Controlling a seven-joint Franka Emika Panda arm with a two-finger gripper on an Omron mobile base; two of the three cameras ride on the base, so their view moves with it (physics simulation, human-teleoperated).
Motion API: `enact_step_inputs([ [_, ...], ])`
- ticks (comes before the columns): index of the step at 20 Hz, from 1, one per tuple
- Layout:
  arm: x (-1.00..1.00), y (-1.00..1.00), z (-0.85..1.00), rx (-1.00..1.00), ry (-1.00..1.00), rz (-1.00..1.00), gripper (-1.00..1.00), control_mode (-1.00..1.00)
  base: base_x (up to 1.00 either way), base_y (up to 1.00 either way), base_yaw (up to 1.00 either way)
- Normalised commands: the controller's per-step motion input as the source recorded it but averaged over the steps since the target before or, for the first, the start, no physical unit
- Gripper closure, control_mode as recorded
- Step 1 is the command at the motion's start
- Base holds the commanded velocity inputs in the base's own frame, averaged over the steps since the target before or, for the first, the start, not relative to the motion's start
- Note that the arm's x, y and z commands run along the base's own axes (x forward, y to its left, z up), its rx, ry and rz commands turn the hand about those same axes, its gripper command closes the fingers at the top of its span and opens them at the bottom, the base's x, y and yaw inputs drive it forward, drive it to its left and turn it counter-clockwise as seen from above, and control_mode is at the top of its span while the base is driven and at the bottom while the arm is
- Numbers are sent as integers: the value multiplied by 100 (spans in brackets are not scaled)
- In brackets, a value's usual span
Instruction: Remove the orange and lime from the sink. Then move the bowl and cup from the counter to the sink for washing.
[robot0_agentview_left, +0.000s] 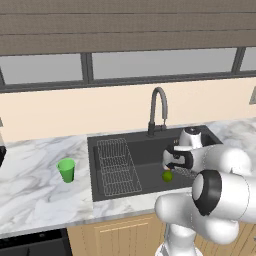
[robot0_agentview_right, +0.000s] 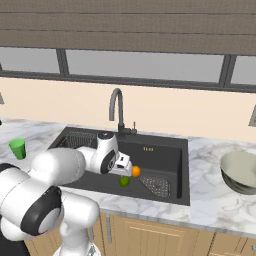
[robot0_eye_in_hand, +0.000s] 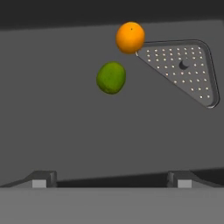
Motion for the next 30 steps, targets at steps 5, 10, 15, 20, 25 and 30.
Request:
enact_step_inputs([
  [5, 10, 1, -18, 0, 0, 0, -100, -100, 0, 0, 0],
  [10, 8, 1, -20, 0, 0, 0, -100, -100, 0, 0, 0],
  [15, 7, 0, -14, 0, 0, 0, -100, -100, 0, 0, 0],
  [20, 9, 0, -12, 0, 0, 0, -100, -100, 0, 0, 0],
  [25, 7, 0, -9, 0, 0, 0, -100, -100, 0, 0, 0],
  [30, 9, 0, -8, 0, 0, 0, -100, -100, 0, 0, 0],
])
